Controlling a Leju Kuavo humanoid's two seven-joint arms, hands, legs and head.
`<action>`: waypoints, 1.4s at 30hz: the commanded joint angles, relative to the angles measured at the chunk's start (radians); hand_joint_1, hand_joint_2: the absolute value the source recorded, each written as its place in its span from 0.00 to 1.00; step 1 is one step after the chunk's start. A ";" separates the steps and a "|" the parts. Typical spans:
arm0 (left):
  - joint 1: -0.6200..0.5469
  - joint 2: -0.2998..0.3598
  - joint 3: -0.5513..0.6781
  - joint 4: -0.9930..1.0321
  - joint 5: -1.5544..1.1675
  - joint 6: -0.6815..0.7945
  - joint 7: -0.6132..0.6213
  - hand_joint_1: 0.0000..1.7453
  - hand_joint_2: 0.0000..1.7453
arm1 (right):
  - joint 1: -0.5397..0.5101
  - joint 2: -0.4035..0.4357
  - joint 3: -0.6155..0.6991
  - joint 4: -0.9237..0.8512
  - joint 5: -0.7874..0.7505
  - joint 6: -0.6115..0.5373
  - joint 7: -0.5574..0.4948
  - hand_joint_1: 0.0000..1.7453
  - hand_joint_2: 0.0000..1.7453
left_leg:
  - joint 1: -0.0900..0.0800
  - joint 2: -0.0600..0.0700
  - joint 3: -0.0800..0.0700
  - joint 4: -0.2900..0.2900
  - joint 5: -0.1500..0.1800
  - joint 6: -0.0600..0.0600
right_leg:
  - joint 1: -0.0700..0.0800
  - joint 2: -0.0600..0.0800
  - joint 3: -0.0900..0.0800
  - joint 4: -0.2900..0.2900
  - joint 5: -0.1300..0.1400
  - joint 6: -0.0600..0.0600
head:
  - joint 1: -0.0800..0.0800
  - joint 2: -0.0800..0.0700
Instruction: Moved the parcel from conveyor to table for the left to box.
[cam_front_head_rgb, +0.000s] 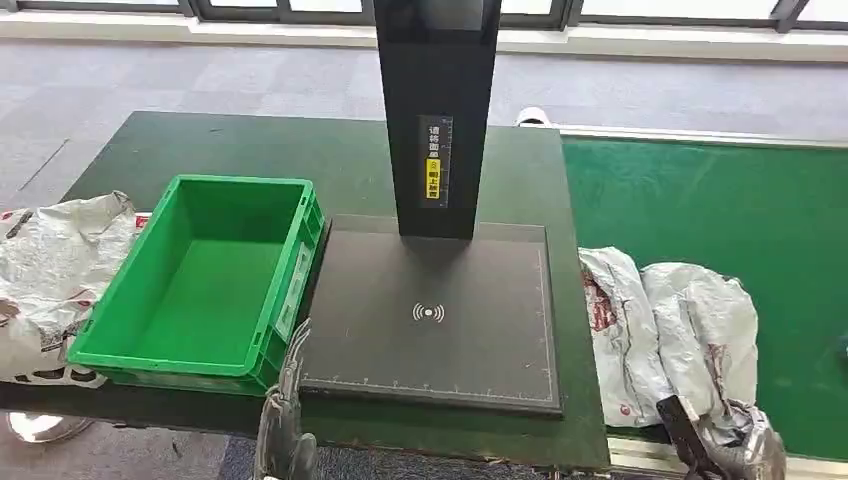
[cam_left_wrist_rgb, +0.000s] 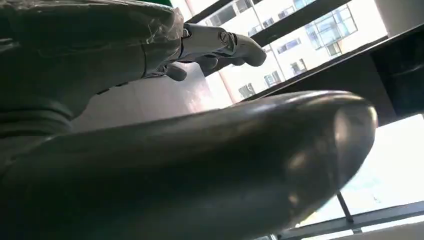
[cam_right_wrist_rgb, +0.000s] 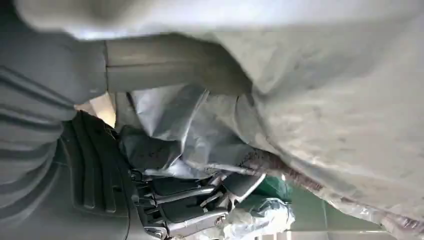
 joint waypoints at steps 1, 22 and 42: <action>0.006 0.014 -0.009 0.023 -0.007 0.009 0.002 0.00 0.00 | -0.039 0.043 0.069 0.025 -0.022 0.027 -0.004 1.00 1.00 | 0.002 0.001 0.002 -0.003 0.001 0.000 | 0.002 0.001 0.001 -0.004 0.002 0.000 | 0.000 0.000; 0.049 -0.030 0.068 -0.056 -0.043 0.033 0.002 0.00 0.00 | 0.234 0.085 0.420 -0.883 -0.786 -0.194 -0.369 1.00 1.00 | 0.000 -0.003 0.004 0.000 0.001 0.001 | 0.000 -0.002 -0.002 -0.001 0.000 0.000 | 0.000 0.000; 0.063 -0.044 0.091 -0.086 -0.058 -0.005 0.002 0.00 0.00 | 0.102 0.087 0.738 -0.679 -0.696 -0.139 -0.369 1.00 1.00 | 0.002 0.002 0.007 -0.002 0.002 0.001 | 0.000 0.003 0.001 -0.004 0.002 0.000 | 0.000 0.000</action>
